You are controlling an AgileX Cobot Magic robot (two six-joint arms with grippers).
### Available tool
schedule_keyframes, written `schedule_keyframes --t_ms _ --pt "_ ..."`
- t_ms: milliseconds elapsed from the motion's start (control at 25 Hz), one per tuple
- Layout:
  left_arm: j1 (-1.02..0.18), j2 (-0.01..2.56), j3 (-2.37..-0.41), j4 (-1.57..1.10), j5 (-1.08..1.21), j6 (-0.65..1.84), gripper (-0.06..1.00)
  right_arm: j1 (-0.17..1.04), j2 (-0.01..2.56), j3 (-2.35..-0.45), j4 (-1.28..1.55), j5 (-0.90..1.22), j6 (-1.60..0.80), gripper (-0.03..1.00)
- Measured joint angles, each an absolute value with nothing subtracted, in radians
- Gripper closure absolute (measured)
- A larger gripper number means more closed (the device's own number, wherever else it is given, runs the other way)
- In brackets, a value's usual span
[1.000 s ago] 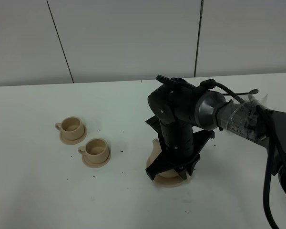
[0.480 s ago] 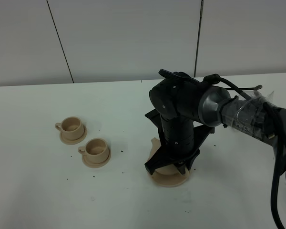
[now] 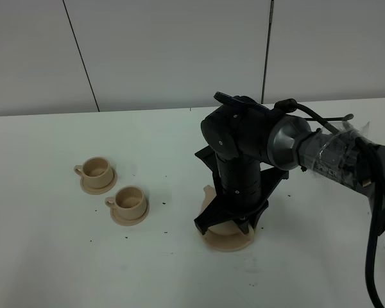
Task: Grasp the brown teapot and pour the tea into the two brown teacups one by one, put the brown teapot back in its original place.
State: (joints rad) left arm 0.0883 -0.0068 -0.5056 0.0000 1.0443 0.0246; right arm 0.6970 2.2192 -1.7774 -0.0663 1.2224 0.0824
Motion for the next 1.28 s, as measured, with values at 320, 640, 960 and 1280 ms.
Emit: schedule_keyframes --t_ms 320,640,960,1280 --pt "0.088 -0.007 -0.506 0.0 1.044 0.024 0.65 0.697 2.219 -1.777 -0.066 1.222 0.082 0.88" --pt "0.088 -0.007 -0.506 0.0 1.044 0.024 0.65 0.697 2.219 -1.777 -0.066 1.221 0.091 0.88" --pt "0.088 -0.007 -0.506 0.0 1.044 0.024 0.65 0.697 2.25 -1.777 -0.063 1.231 0.091 0.88" --pt "0.088 -0.007 -0.506 0.0 1.044 0.023 0.65 0.697 2.25 -1.777 -0.062 1.231 0.105 0.87"
